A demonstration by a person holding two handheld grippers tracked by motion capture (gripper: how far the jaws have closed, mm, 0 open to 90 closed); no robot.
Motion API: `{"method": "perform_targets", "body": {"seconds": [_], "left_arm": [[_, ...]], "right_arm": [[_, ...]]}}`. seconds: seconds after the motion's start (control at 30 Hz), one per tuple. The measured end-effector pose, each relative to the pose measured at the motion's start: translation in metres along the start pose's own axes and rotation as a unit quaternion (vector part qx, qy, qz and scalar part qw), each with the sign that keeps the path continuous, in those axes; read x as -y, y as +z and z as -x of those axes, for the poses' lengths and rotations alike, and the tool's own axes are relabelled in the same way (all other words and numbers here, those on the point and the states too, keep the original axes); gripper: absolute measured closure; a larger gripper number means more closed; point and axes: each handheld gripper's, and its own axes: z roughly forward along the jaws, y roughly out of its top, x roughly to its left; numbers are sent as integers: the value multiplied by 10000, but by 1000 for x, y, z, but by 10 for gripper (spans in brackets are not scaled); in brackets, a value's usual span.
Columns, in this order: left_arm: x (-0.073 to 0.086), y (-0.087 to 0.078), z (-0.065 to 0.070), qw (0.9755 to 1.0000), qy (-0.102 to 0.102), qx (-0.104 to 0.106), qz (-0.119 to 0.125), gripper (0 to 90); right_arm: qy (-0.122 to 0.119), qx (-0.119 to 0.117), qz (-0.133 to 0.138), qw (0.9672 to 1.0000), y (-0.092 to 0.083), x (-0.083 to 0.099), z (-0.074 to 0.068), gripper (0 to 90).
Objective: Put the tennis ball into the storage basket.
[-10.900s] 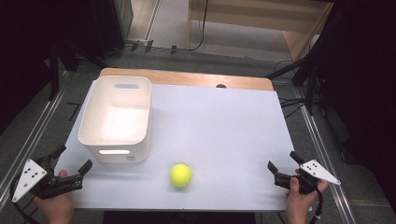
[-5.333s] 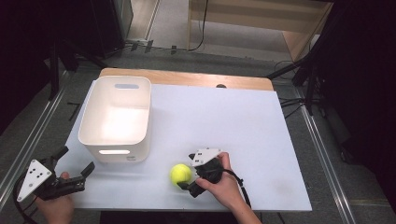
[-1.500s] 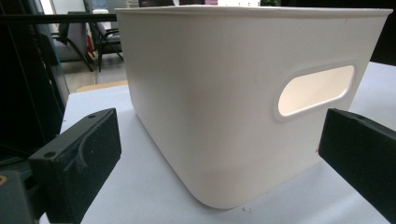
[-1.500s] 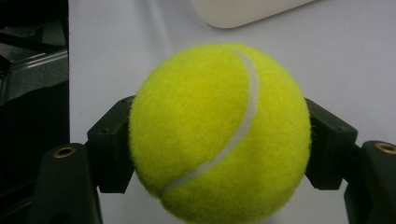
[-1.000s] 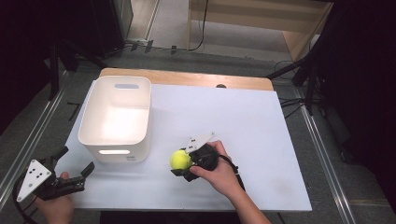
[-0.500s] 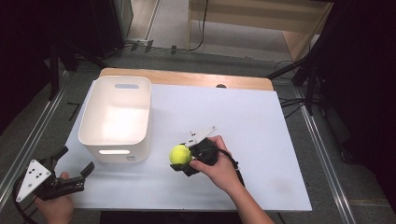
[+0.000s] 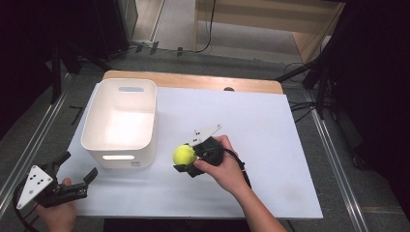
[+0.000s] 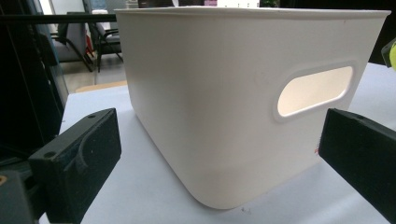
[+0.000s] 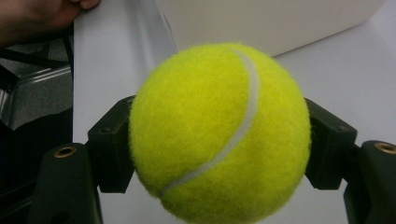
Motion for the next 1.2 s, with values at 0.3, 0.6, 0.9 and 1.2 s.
{"method": "perform_targets", "body": {"seconds": [0.3,0.6,0.9,1.2], "left_arm": [[0,0,0,10000,-2,2,1,0],[0,0,0,10000,-2,3,0,0],[0,0,0,10000,-6,9,-1,0],[0,0,0,10000,-11,8,4,0]], "right_arm": [[-4,-13,15,10000,1,-9,3,242],[13,-39,53,10000,1,-16,6,243],[9,-80,52,10000,1,-23,7,243],[3,-81,72,9999,0,-31,10,243]]}}
